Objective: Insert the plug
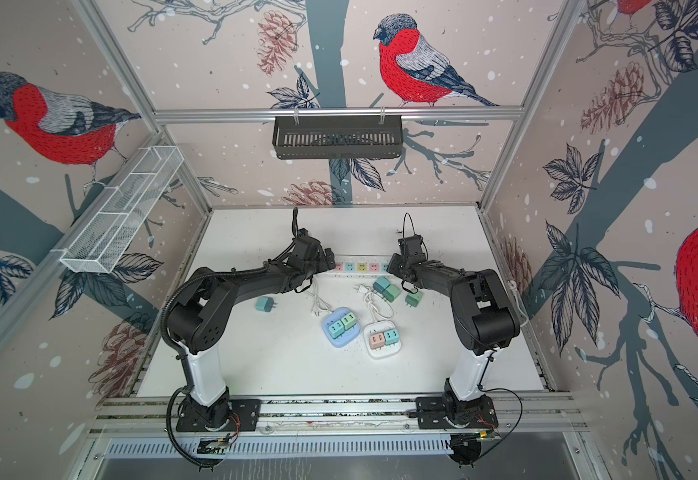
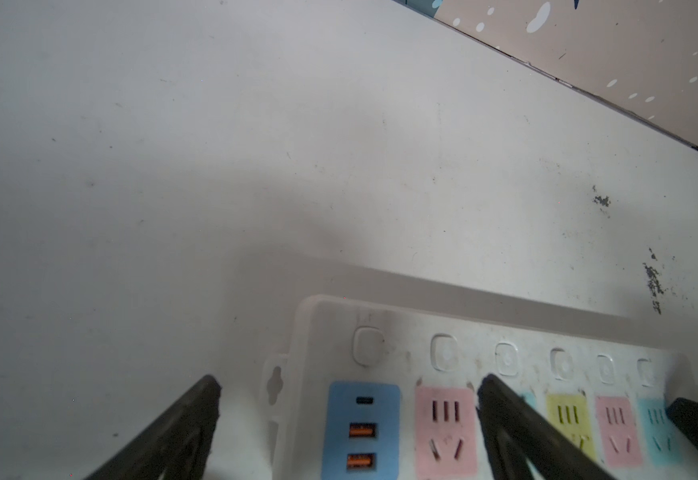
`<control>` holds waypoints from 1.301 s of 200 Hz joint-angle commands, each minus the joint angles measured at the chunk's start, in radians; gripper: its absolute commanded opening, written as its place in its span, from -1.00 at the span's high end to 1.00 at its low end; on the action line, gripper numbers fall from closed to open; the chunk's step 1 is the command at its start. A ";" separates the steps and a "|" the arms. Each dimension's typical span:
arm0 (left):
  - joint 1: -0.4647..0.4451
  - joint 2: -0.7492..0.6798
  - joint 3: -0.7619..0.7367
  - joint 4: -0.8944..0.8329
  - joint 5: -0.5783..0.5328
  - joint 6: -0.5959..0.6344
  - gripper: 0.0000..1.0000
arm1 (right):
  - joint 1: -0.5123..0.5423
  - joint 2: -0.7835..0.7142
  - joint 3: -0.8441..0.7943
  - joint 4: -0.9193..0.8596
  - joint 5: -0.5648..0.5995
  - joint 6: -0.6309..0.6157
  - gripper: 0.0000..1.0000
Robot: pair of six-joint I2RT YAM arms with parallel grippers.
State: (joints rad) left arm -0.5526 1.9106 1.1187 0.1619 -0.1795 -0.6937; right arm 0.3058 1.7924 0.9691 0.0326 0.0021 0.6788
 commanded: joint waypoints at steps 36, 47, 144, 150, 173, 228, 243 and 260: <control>0.001 -0.050 -0.089 0.149 0.022 -0.118 -0.93 | 0.047 -0.025 -0.015 -0.035 0.037 0.003 -0.14; 0.001 -0.048 -0.094 0.175 0.054 -0.119 -0.93 | 0.056 -0.031 -0.015 -0.040 0.056 0.002 -0.14; 0.001 0.029 -0.020 0.130 -0.019 -0.056 -0.93 | 0.051 -0.027 -0.010 -0.046 0.073 0.001 -0.15; 0.003 0.033 -0.016 0.133 -0.016 -0.050 -0.93 | 0.052 -0.027 -0.011 -0.046 0.071 0.001 -0.15; 0.009 0.063 0.013 0.130 0.014 -0.030 -0.93 | 0.053 -0.027 -0.010 -0.039 0.070 -0.001 -0.15; 0.006 0.000 -0.089 0.250 0.120 -0.088 -0.93 | 0.053 -0.011 -0.001 -0.037 0.056 -0.002 -0.15; 0.001 -0.020 -0.115 0.276 0.134 -0.123 -0.93 | 0.053 -0.014 -0.004 -0.037 0.061 0.001 -0.15; -0.003 -0.028 -0.144 0.285 0.131 -0.146 -0.93 | 0.052 -0.019 -0.010 -0.034 0.063 0.004 -0.15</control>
State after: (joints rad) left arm -0.5491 1.9003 1.0031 0.3626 -0.0803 -0.7788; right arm 0.3576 1.7760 0.9627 0.0051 0.0628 0.6804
